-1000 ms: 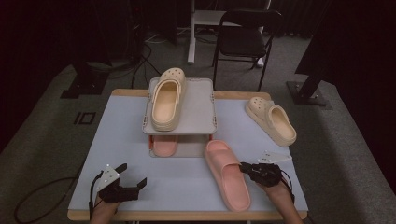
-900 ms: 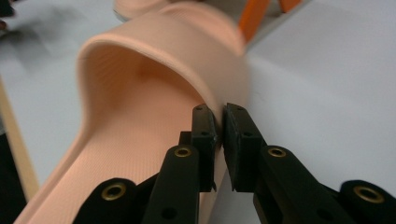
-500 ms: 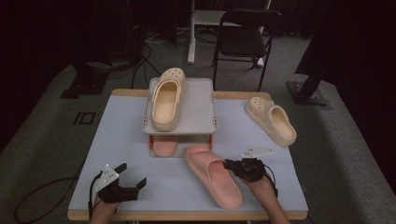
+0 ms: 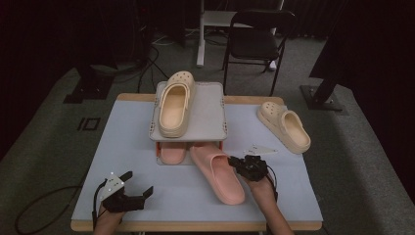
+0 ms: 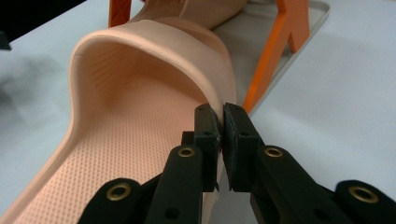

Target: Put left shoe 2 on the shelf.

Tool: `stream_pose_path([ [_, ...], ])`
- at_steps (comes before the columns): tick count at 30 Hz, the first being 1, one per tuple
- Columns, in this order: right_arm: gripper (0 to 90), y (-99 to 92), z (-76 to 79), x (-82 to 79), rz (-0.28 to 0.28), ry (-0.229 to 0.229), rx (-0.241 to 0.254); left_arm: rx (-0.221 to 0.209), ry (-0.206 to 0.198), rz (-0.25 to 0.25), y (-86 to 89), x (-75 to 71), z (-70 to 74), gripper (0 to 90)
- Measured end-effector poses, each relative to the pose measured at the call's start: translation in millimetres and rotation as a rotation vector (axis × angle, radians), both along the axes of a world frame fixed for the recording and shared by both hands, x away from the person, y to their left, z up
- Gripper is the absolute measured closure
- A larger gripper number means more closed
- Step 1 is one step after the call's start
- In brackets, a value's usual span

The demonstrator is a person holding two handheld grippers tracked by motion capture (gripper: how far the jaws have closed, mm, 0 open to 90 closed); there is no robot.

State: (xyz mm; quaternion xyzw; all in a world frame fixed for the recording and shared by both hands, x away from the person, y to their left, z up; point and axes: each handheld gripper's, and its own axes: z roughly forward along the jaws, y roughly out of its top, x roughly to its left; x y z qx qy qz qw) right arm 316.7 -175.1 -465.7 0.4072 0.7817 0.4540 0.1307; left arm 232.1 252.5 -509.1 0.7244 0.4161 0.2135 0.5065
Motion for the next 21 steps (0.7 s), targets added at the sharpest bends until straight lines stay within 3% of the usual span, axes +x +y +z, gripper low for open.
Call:
stream_pose_path([
  [8, 84.6, 26.4, 0.4, 6.5, -0.117, -0.042, -0.042, 0.004, -0.002, -0.004, 0.1, 0.0, 0.5, 0.0],
  [12, 84.6, 39.3, -2.6, 7.7, -0.183, -0.049, -0.078, 0.004, -0.001, -0.002, 1.0, 0.1, 0.1, 0.0],
  [21, 84.3, 64.9, -14.9, 9.2, -0.305, -0.048, -0.11, 0.003, 0.0, -0.005, 1.0, 0.0, -0.1, 0.0],
])
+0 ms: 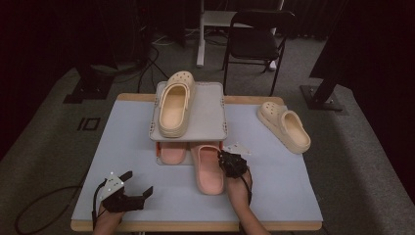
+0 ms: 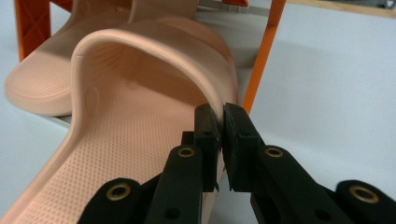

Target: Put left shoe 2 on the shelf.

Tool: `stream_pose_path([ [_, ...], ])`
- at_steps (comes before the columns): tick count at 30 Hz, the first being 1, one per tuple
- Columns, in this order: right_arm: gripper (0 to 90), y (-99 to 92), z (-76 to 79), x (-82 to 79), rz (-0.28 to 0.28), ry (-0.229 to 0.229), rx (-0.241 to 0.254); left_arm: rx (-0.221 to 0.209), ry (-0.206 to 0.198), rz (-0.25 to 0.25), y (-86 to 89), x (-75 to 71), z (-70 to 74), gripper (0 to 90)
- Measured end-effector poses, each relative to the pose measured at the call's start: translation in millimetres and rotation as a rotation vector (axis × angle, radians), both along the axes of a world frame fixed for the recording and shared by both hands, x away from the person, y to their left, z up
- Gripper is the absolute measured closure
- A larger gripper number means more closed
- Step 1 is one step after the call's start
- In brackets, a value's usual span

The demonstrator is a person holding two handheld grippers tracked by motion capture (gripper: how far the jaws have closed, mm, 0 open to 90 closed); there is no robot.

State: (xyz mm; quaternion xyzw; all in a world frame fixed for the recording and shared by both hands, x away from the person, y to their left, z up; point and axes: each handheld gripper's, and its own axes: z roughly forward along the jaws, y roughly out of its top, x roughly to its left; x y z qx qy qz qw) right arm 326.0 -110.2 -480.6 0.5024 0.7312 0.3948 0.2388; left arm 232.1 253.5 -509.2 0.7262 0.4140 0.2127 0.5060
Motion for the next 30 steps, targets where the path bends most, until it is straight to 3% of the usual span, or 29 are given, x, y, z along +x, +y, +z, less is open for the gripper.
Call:
stream_pose_path([
  [6, 76.2, 3.1, -2.2, 1.7, 0.029, 0.017, 0.062, 0.001, -0.001, -0.001, 0.0, 0.2, 0.0, 0.0],
  [8, 67.1, 2.5, -1.7, 1.2, 0.052, 0.033, 0.091, -0.001, 0.0, -0.004, -0.7, 0.1, -0.1, 0.0],
  [13, 58.3, -1.6, 0.3, -3.9, 0.08, 0.039, 0.131, 0.0, -0.001, -0.005, -0.8, -0.1, 0.1, 0.0],
  [30, 61.4, -16.3, 10.8, -48.9, 0.152, 0.023, 0.129, 0.007, -0.001, 0.002, -1.0, 0.2, 0.0, 0.0],
])
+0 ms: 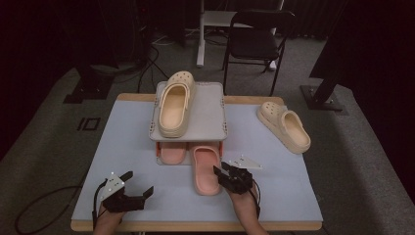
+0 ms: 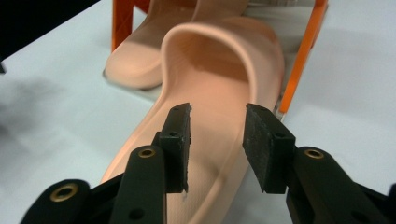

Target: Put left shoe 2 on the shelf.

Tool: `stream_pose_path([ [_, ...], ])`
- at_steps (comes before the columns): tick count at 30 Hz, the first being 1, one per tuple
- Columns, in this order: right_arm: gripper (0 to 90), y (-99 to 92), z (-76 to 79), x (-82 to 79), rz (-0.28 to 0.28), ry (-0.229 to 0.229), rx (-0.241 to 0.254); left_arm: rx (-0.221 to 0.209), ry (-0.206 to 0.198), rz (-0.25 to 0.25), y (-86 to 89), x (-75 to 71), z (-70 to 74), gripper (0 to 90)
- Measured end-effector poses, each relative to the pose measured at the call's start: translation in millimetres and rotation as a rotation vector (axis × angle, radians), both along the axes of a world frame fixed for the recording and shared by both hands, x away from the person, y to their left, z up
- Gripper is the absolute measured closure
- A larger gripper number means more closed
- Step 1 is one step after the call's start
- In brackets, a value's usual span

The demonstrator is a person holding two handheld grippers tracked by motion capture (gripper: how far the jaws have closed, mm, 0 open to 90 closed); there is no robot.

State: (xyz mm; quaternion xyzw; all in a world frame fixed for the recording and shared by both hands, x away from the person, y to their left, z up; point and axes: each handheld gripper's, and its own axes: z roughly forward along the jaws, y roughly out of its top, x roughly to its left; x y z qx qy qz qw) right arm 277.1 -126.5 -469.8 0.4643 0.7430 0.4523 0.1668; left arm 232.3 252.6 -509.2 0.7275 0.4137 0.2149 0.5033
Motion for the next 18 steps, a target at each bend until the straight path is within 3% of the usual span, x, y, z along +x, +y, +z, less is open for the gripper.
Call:
stream_pose_path([
  [6, 70.9, -2.7, -5.3, -16.8, 0.028, 0.012, -0.011, -0.009, 0.002, 0.001, 0.8, 0.4, -0.3, 0.0],
  [7, 76.5, -3.8, -6.6, -22.1, 0.049, 0.02, -0.013, -0.009, 0.003, 0.002, 0.8, 0.4, -0.3, 0.0],
  [13, 88.6, -2.6, -8.9, -35.3, 0.116, 0.033, -0.037, 0.0, 0.007, 0.001, -0.6, 0.5, -0.8, 0.0],
  [18, 90.0, -1.2, -10.0, -43.9, 0.141, 0.043, -0.04, -0.007, 0.004, 0.004, 0.0, 0.4, -0.2, 0.0],
])
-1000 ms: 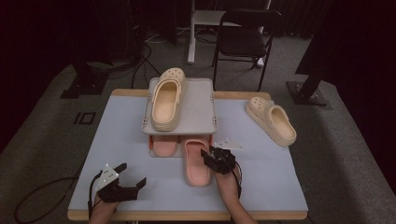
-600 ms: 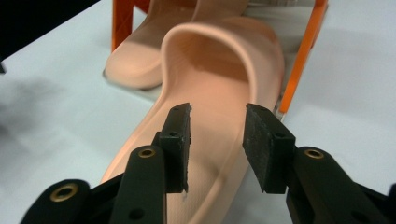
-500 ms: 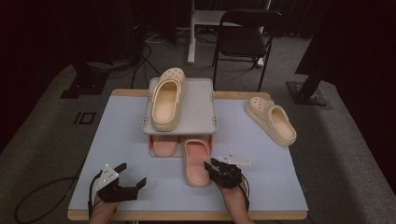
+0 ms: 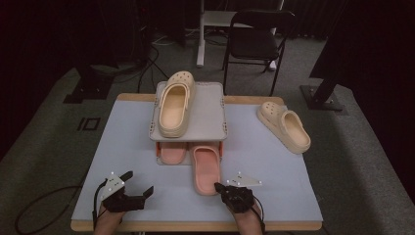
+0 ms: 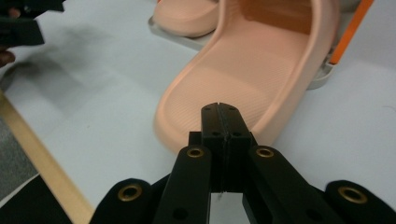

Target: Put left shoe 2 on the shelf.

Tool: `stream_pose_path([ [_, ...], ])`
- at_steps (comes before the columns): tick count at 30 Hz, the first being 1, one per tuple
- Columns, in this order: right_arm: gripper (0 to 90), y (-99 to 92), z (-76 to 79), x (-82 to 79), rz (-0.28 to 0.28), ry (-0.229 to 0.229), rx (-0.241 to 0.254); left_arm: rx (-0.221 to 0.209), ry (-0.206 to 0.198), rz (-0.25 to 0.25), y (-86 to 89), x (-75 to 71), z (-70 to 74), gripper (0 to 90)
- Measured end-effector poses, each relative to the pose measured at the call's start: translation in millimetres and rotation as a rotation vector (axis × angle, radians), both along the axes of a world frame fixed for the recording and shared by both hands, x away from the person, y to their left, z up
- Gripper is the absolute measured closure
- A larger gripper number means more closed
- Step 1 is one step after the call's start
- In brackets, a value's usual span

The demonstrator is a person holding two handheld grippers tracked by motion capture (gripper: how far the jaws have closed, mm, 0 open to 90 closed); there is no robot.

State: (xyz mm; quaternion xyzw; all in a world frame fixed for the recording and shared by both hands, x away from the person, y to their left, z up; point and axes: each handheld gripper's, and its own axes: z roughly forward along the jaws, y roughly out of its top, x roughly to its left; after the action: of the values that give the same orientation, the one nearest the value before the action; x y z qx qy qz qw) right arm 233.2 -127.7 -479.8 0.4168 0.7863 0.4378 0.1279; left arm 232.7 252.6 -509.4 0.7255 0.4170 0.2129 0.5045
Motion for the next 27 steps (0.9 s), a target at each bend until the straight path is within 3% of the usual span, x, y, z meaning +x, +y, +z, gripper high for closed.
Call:
stream_pose_path([
  [6, 90.0, 7.7, -5.9, -12.0, 0.05, 0.015, -0.014, -0.001, -0.001, 0.0, 0.5, 0.1, 0.0, 0.0],
  [14, 90.0, 16.7, -20.1, -15.0, 0.093, 0.056, -0.041, -0.001, -0.002, 0.002, 1.5, -0.3, 0.3, 0.0],
  [19, 90.0, 19.1, -22.3, -13.6, 0.09, 0.05, -0.047, -0.001, -0.005, 0.0, 2.1, -0.3, 0.7, 0.0],
  [27, 90.0, 21.2, -20.4, 4.2, 0.063, 0.03, -0.04, 0.001, 0.0, -0.002, 1.4, 0.4, 0.2, 0.0],
])
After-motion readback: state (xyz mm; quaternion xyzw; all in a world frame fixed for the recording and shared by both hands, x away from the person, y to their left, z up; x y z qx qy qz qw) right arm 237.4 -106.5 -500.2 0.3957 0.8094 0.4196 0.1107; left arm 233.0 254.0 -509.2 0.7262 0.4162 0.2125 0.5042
